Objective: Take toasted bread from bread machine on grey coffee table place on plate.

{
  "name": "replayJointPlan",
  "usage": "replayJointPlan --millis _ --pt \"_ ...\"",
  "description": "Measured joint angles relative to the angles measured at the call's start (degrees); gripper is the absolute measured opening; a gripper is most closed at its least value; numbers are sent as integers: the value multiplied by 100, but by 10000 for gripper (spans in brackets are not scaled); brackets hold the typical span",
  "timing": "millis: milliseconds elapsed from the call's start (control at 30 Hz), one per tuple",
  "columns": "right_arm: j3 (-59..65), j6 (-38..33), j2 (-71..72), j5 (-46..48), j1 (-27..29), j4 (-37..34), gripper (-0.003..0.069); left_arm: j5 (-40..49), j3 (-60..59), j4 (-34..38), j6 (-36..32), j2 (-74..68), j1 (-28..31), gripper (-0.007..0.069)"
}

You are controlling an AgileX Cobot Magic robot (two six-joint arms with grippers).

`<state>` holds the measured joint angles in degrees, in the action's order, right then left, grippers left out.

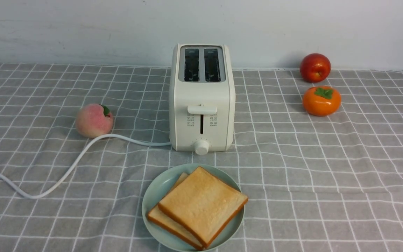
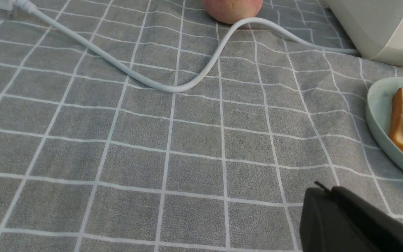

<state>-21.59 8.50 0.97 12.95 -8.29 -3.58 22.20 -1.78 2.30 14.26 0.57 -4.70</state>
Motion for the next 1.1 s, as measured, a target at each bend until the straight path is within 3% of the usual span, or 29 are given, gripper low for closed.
replayJointPlan --millis 633,933,1100 --pt "105 0 0 264 0 297 89 5 0 -2 0 0 0 17" --pt "2112 0 0 770 364 523 97 17 0 -2 0 0 0 21" --pt "2231 7 -6 962 477 641 102 23 0 -2 0 0 0 29"
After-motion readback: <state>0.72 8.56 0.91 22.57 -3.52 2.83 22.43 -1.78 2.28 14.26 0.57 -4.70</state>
